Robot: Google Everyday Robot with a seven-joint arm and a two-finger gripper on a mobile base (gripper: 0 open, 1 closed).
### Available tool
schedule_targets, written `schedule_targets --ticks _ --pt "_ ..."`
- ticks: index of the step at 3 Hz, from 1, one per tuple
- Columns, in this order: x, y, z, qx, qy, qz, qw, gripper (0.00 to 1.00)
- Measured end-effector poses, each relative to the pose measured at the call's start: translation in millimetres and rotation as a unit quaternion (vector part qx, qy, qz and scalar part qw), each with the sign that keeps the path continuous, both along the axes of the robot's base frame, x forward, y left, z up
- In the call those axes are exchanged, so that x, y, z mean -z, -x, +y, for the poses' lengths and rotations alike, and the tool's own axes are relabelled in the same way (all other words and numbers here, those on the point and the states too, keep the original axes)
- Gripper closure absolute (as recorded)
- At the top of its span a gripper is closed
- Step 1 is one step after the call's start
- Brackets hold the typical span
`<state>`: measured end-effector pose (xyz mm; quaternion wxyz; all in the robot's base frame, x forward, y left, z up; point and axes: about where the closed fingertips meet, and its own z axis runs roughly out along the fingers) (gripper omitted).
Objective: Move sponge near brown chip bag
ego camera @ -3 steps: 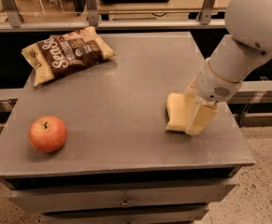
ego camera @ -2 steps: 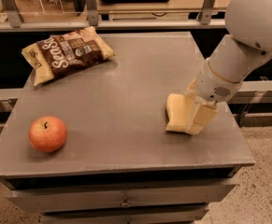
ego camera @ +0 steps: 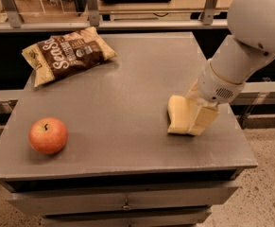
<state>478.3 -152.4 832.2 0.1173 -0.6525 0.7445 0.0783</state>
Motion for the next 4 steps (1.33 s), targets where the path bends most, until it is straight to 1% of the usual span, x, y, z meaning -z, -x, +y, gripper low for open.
schedule_targets --ticks 1,2,3,4 --pt "0 0 0 0.0 0.0 0.0 1.0 1.0" --pt "-47 -33 22 -0.019 -0.038 -0.076 0.9962 1.0" --pt "-75 -51 36 -0.03 -0.06 -0.119 0.9907 1.0" --pt "-87 -74 69 -0.042 -0.086 -0.146 0.9846 1.0"
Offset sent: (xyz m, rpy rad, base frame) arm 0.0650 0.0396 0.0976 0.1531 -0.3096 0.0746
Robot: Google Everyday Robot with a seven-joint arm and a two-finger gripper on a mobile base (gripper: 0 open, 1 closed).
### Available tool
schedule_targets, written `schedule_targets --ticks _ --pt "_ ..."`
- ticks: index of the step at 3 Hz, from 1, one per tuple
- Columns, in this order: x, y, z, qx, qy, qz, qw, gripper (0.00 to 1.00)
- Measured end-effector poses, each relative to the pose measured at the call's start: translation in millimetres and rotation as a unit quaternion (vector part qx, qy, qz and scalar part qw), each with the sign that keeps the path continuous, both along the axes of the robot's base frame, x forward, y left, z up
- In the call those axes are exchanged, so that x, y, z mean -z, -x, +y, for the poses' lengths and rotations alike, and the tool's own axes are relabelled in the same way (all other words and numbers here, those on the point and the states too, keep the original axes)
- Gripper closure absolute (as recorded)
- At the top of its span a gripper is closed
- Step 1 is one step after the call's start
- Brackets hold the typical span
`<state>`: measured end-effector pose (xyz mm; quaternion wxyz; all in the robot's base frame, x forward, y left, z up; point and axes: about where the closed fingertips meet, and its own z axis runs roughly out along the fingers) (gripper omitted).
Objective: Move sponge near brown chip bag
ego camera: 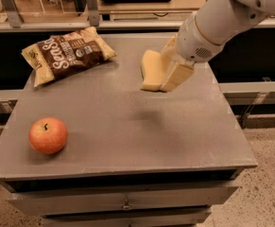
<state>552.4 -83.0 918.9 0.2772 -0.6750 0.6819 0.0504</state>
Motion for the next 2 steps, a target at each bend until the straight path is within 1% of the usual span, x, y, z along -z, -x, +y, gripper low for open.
schedule_targets --ticks 1,2 --pt "-5 -13 25 -0.01 -0.021 -0.022 0.9995 1.0" --pt "-3 -30 56 -0.027 -0.04 -0.035 0.9982 1.0"
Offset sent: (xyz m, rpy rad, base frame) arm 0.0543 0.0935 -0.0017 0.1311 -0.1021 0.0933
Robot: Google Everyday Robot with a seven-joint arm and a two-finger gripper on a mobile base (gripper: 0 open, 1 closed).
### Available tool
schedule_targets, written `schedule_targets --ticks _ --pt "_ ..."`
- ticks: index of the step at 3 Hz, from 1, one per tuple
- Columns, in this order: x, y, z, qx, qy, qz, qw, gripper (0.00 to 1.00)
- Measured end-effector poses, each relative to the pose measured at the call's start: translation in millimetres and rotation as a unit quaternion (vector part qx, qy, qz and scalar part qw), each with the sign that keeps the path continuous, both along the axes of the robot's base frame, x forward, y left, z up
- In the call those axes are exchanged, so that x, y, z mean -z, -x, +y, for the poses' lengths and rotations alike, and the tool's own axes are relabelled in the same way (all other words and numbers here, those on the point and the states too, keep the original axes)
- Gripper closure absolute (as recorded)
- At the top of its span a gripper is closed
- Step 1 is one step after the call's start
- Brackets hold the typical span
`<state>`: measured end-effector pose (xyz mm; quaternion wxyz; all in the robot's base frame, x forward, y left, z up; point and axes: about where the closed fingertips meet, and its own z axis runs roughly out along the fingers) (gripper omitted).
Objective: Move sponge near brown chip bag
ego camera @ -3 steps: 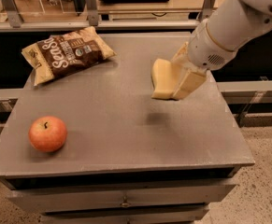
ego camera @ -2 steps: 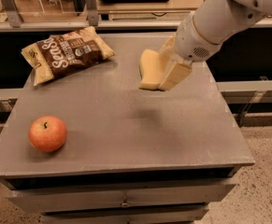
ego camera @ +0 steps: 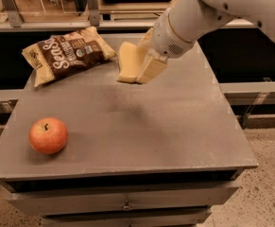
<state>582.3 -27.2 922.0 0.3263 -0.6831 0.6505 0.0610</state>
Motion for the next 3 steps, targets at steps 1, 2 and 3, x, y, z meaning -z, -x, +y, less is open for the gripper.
schedule_targets --ticks 1,2,3 --pt "19 -31 40 -0.022 -0.003 -0.003 0.9998 1.0" --pt "37 -53 69 -0.041 0.01 -0.005 0.9991 0.97" --pt "48 -68 82 -0.049 0.025 -0.006 0.9985 0.74"
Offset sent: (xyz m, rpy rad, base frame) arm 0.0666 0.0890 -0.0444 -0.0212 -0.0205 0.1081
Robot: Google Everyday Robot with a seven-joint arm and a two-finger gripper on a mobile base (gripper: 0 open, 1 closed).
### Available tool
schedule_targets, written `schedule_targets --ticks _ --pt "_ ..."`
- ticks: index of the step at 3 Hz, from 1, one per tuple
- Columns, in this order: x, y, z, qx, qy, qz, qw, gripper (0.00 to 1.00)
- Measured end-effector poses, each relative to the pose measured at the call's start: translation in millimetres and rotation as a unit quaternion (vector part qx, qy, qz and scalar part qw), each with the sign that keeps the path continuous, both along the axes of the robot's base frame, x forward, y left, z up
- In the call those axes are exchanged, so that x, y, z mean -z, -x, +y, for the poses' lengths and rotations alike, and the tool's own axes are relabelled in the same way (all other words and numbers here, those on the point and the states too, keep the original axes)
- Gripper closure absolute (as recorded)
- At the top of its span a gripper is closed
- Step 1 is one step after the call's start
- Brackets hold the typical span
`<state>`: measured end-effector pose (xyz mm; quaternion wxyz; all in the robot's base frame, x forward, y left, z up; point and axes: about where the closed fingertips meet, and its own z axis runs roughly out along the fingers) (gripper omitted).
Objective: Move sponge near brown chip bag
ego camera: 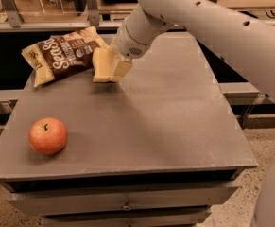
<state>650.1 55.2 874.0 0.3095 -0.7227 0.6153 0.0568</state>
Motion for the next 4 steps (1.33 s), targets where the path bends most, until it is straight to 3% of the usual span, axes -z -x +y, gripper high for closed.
schedule_targets --ticks 1,2,3,4 --pt "5.1 -8.5 6.9 -0.005 0.015 -0.004 0.9999 0.51" --pt "6.9 -8.0 8.9 -0.007 0.016 -0.003 0.9998 0.2" --pt "8.5 -7.5 10.4 -0.009 0.016 -0.001 0.9998 0.0" --pt "5.1 -8.2 6.4 -0.01 0.021 0.005 0.9997 0.0"
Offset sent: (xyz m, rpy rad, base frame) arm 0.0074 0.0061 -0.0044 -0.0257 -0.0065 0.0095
